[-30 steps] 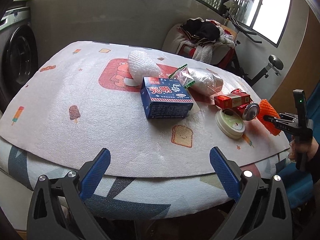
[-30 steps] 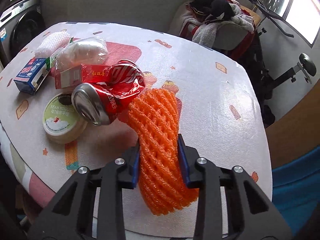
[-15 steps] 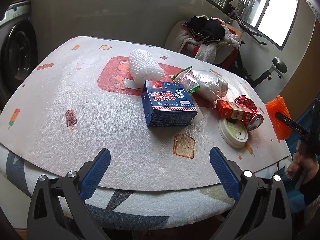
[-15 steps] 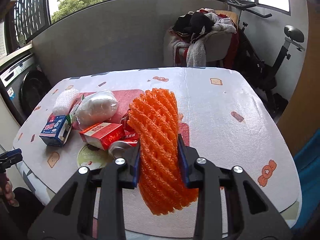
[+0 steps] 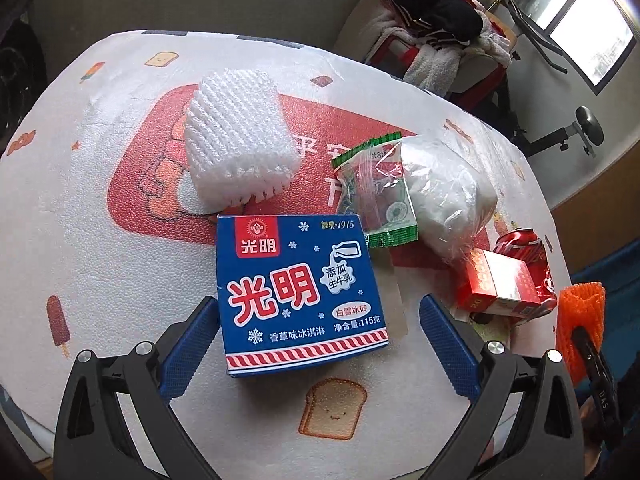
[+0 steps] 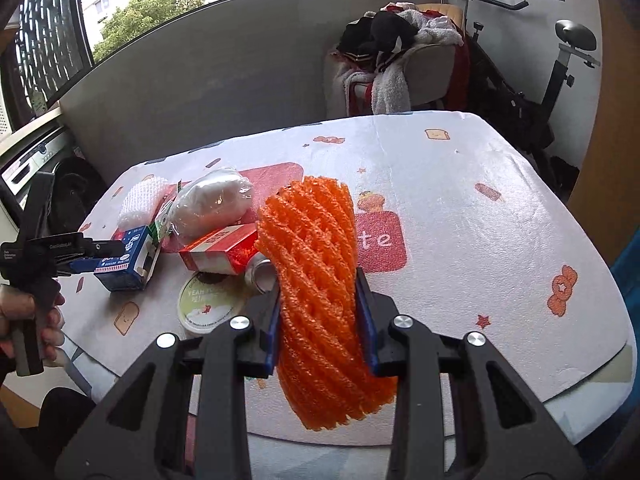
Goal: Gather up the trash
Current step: 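Grasp the blue ice-cream box with the left gripper while the right holds the foam net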
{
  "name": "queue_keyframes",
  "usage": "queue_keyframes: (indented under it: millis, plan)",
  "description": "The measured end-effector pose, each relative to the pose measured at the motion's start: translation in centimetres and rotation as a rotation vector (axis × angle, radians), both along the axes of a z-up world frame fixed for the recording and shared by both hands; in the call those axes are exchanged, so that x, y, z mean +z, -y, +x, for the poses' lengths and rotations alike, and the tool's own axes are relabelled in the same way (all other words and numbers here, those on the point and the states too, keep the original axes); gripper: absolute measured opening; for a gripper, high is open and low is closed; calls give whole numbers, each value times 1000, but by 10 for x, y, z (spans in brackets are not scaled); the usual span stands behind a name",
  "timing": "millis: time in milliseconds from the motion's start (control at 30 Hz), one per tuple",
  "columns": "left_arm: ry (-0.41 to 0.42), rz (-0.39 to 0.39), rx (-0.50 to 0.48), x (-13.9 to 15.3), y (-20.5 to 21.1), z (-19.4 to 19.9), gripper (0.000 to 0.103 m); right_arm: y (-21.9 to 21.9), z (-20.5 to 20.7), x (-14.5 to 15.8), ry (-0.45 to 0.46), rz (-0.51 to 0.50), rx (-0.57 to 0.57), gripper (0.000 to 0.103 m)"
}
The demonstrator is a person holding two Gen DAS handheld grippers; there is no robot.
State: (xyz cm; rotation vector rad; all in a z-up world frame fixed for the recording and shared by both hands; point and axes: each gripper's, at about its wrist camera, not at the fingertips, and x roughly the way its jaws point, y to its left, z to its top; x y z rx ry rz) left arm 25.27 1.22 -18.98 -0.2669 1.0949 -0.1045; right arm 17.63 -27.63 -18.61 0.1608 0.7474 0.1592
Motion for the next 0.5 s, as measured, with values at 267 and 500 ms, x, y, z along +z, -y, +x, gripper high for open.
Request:
queue_keyframes:
  millis: [267,500]
  plan:
    - [-27,134,-11,-22,13,13,87,5,-9,-5,-12,-2,1,34]
    - [24,119,-41,-9,1,-21,84,-2,-26,-8,-25,22,26,34]
